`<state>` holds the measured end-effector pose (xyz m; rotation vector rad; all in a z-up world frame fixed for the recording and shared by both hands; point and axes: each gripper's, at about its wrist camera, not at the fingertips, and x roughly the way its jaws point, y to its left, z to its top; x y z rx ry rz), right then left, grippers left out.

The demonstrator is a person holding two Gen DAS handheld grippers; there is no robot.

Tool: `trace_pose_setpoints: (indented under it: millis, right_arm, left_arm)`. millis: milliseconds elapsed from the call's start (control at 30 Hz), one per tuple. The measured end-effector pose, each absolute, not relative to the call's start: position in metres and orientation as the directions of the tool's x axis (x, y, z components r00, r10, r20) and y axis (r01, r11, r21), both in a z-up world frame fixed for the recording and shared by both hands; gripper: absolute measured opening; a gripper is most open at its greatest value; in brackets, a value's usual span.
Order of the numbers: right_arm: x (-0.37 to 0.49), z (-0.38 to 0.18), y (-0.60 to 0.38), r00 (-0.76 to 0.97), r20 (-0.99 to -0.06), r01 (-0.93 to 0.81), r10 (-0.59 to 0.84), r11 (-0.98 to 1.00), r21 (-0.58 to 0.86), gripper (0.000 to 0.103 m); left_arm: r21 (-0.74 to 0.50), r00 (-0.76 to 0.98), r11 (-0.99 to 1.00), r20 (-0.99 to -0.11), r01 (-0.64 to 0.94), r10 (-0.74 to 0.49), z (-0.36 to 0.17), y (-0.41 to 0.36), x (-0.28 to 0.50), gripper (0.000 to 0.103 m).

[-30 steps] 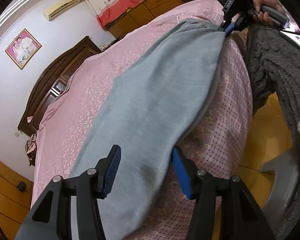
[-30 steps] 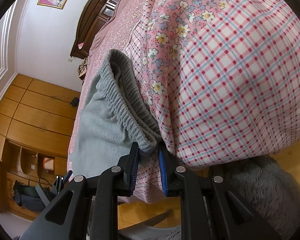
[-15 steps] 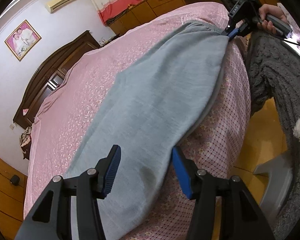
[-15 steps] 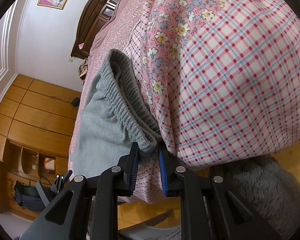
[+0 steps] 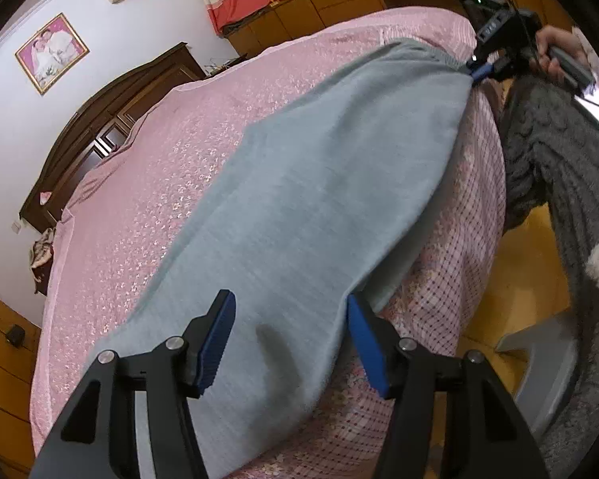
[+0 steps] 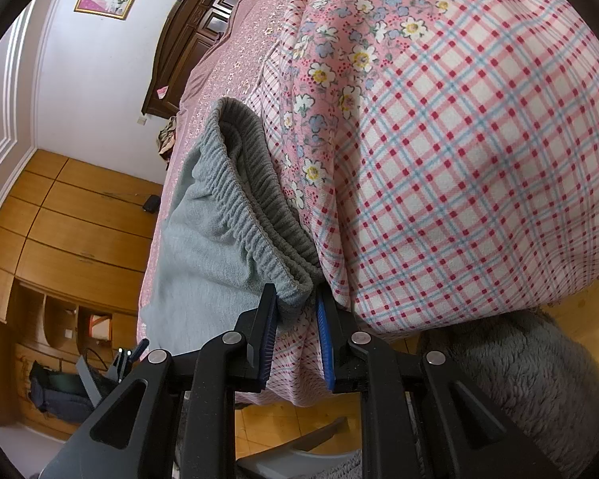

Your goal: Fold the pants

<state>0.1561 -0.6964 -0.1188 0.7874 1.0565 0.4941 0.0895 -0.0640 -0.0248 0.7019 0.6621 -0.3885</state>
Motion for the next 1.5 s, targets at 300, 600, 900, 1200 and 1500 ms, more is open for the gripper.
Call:
trace_pose_setpoints:
  millis: [300,600,900,1200,1500]
  right_arm:
    - [0.155,-0.121,-0.697,0.423,-0.574,0.004,0.701,0.632,0.775,0.019]
    - [0.155,-0.122,-0.696,0.424,-0.572,0.002,0.702,0.631,0.776,0.019]
    - [0.153,-0.125,-0.697,0.429,-0.562,-0.002,0.708,0.623,0.783,0.019]
    - [0.151,-0.120,-0.696,0.423,-0.585,-0.020,0.692,0.652,0.758,0.037]
    - [0.127,-0.021,-0.630,0.515,-0.837,-0.166,0.186,0.979,0.115,0.084]
  left_arm:
    - [0.626,0.790,0.556,-0.607,0.546,-0.092,-0.061,-0.100,0.060,0.061]
    - [0.683,0.814,0.500,-0.574,0.533,-0.083,-0.064,-0.107,0.056,0.005]
    - [0.724,0.818,0.435,-0.572,0.536,-0.056,-0.073,-0.111,0.052,0.005]
    - [0.722,0.809,0.441,-0.587,0.533,-0.015,-0.086,-0.110,0.052,0.032]
    - [0.472,0.774,0.758,-0.630,0.449,-0.066,-0.009,-0.027,0.057,0.070]
